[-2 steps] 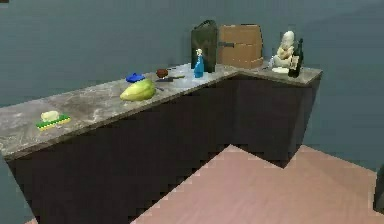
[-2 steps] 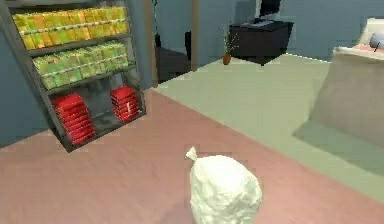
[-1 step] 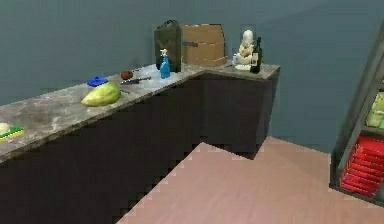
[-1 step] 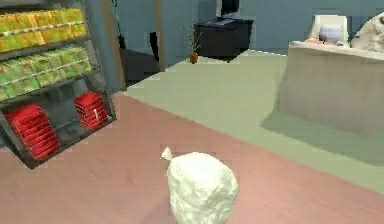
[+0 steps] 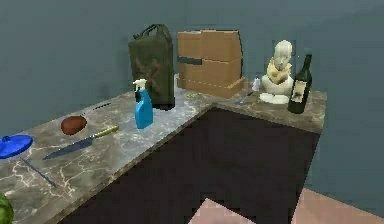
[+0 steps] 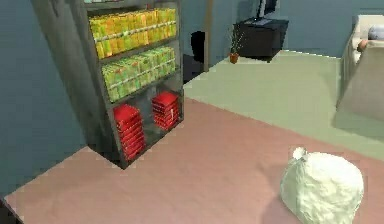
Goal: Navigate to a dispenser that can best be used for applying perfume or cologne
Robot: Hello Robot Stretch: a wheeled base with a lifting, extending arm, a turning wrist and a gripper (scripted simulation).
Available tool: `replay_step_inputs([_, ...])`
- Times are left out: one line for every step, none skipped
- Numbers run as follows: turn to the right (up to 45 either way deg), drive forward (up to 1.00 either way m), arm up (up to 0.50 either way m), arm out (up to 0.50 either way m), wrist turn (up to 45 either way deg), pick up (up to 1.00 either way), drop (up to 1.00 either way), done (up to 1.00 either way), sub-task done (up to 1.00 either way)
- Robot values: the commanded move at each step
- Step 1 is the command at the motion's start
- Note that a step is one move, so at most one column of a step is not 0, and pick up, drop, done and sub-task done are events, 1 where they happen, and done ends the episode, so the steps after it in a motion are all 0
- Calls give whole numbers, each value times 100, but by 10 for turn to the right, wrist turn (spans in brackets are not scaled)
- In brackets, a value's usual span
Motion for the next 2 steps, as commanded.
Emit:
replay_step_inputs([-120,0,0,0,0,0,0,0,0])
replay_step_inputs([0,0,0,0,0,0,0,100,0])
